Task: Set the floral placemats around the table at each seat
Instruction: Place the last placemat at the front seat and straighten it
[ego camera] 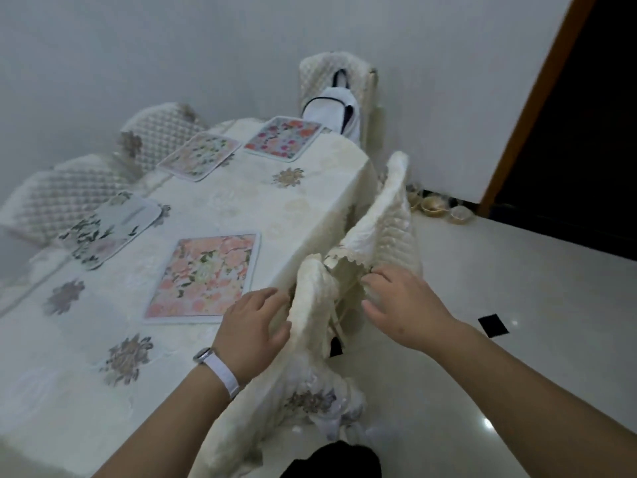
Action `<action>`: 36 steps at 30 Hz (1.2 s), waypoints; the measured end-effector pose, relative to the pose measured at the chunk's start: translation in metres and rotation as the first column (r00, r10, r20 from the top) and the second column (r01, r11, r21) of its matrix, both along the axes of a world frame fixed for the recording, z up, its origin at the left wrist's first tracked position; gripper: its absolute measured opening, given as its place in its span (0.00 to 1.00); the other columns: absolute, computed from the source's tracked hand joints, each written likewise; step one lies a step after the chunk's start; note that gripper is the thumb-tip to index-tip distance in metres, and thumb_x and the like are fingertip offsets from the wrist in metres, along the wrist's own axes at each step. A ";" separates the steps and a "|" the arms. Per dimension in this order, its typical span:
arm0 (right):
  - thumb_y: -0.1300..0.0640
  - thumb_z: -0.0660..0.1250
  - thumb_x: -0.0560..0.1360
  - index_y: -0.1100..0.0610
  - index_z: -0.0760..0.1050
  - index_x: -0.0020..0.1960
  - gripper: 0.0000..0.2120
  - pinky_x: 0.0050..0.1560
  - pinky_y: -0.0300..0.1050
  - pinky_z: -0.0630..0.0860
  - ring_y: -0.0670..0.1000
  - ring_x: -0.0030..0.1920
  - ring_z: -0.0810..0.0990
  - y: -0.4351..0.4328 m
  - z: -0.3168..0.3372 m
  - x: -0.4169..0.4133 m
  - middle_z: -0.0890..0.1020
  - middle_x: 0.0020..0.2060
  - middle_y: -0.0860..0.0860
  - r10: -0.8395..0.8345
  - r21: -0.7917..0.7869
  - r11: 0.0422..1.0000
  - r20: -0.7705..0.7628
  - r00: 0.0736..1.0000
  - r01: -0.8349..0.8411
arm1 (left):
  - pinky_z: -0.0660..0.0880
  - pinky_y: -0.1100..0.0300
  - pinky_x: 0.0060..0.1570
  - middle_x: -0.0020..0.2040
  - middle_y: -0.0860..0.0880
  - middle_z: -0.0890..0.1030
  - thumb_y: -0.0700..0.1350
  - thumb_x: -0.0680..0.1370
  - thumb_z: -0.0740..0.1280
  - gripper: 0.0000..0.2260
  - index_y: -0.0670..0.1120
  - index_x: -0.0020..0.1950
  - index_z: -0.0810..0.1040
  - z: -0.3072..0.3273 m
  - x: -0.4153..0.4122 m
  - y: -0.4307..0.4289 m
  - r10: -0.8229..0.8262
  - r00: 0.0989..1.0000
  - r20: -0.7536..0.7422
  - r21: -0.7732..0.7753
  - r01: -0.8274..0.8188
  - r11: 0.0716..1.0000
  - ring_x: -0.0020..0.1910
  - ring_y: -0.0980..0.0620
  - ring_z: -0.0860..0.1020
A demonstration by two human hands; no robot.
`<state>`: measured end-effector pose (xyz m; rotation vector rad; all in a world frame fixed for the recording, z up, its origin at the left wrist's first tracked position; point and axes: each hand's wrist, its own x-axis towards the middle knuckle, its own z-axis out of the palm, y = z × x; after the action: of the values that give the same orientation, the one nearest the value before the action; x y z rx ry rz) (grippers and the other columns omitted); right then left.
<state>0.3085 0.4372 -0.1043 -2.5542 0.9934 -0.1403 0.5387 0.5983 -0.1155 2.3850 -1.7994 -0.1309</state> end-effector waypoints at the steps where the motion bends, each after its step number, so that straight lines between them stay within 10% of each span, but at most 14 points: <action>1: 0.44 0.58 0.78 0.50 0.70 0.69 0.21 0.65 0.51 0.67 0.52 0.65 0.69 -0.003 -0.002 0.010 0.71 0.67 0.48 0.030 -0.004 1.000 -0.005 1.000 -0.030 | 0.75 0.47 0.55 0.62 0.47 0.78 0.57 0.73 0.60 0.20 0.52 0.62 0.77 -0.004 0.007 0.001 0.014 1.000 -0.009 0.004 -0.014 1.000 0.60 0.44 0.76; 19: 0.47 0.61 0.76 0.53 0.75 0.65 0.20 0.58 0.47 0.72 0.53 0.60 0.75 -0.068 -0.031 0.211 0.76 0.62 0.50 0.459 -0.033 0.881 -0.181 0.870 -0.471 | 0.69 0.50 0.64 0.67 0.49 0.75 0.59 0.74 0.55 0.25 0.50 0.66 0.76 -0.090 0.143 -0.019 0.492 0.798 -0.346 0.054 -0.507 0.860 0.66 0.47 0.71; 36: 0.49 0.61 0.78 0.55 0.65 0.73 0.24 0.63 0.52 0.69 0.56 0.68 0.68 -0.141 -0.099 0.391 0.66 0.71 0.54 0.667 0.258 0.745 -0.270 0.695 -0.615 | 0.74 0.51 0.56 0.66 0.48 0.73 0.54 0.77 0.61 0.18 0.51 0.65 0.74 -0.131 0.154 -0.024 0.873 0.383 -0.302 0.326 -0.819 0.472 0.62 0.46 0.72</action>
<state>0.6993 0.2958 -0.2033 -2.6648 0.1259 0.5832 0.6928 0.5745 -0.2462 2.7321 -0.2066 -0.5958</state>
